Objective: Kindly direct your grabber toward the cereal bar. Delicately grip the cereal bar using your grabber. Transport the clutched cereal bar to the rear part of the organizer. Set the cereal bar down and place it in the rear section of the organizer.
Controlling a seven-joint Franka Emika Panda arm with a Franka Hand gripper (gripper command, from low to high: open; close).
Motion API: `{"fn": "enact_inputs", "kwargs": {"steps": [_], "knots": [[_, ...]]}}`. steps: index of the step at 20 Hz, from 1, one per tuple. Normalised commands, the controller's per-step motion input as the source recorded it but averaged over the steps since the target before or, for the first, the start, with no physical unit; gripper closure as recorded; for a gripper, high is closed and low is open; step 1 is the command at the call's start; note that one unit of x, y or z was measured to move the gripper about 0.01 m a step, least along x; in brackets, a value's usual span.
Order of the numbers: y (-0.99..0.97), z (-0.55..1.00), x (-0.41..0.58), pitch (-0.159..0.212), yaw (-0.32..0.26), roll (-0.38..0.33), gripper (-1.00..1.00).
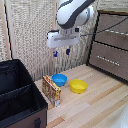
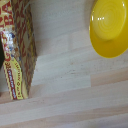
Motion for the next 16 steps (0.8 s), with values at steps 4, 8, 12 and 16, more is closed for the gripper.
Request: {"fn": "enact_inputs", "kwargs": {"steps": [4, 8, 12, 16], "knots": [[0.55, -0.35, -0.088, 0.013, 0.031, -0.085, -1.0], [0.71, -0.41, -0.056, 0.016, 0.021, -0.118, -1.0], [0.58, -0.41, -0.147, 0.011, 0.027, -0.114, -1.0], [0.29, -0.58, -0.261, 0.027, 0.063, -0.09, -1.0]]}}
